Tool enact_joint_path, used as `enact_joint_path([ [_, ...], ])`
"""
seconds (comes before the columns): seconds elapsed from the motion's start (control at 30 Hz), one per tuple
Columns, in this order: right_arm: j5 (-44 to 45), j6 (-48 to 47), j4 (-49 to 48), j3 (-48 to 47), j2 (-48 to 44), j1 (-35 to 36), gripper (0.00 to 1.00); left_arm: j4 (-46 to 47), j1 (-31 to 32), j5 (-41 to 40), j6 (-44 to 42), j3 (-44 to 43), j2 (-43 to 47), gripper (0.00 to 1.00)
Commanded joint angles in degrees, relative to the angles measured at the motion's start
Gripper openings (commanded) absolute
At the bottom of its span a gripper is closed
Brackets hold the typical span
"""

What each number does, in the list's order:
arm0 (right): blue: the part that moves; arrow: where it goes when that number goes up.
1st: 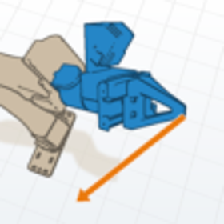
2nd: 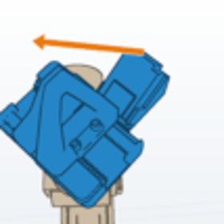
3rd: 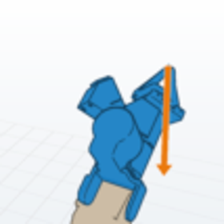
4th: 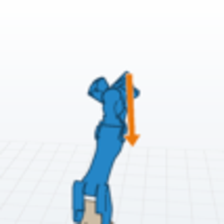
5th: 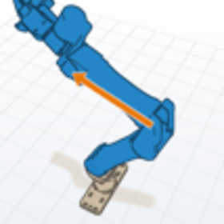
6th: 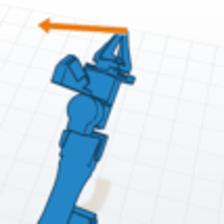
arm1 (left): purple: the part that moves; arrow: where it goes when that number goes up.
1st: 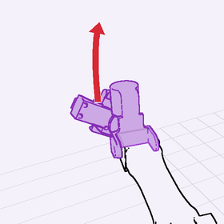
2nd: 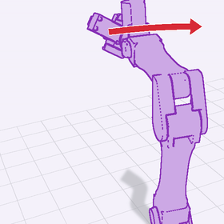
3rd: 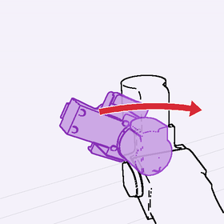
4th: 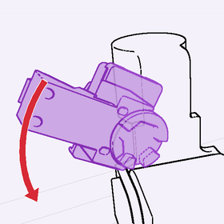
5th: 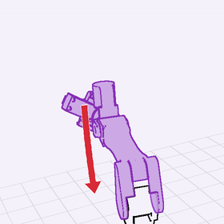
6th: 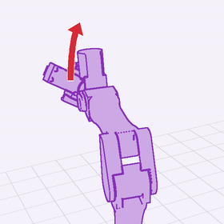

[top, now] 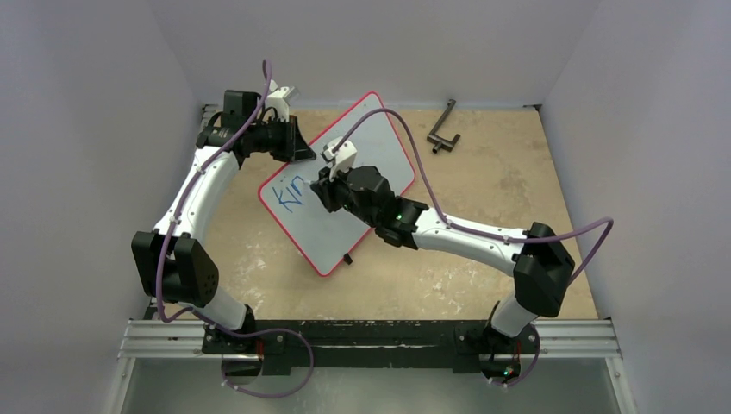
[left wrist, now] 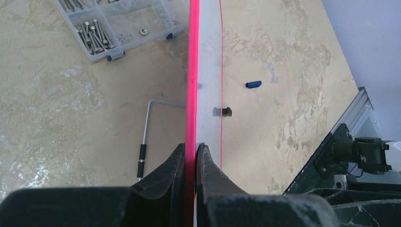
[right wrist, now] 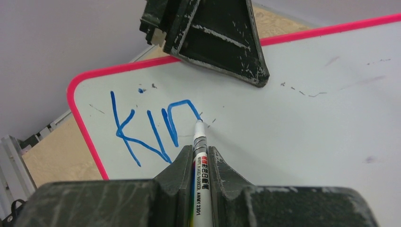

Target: Write a sentence on the whiteboard

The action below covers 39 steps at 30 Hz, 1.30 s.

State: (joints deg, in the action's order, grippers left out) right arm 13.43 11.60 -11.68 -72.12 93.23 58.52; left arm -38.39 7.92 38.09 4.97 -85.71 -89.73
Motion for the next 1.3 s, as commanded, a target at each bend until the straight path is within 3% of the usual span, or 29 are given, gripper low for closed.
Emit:
enact_joint_path([
  [0.0, 0.5, 1.2, 1.6, 3.2, -1.0, -0.6, 0.0, -5.0, 1.0, -3.9, -3.2, 0.9, 1.4, 0.0],
  [0.7, 3.3, 0.4, -0.1, 4.3, -7.9, -0.5, 0.0, -5.0, 1.0, -3.9, -3.3, 1.0, 1.4, 0.0],
  [1.0, 6.8, 0.9, 0.1, 0.6, -5.0, -2.2, 0.0, -5.0, 1.0, -4.1, -3.3, 1.1, 1.6, 0.0],
  [1.27, 4.1, 1.9, 0.2, -1.7, -2.4, -3.9, 0.0, -5.0, 1.0, -3.8, -3.3, 1.0, 1.4, 0.0],
])
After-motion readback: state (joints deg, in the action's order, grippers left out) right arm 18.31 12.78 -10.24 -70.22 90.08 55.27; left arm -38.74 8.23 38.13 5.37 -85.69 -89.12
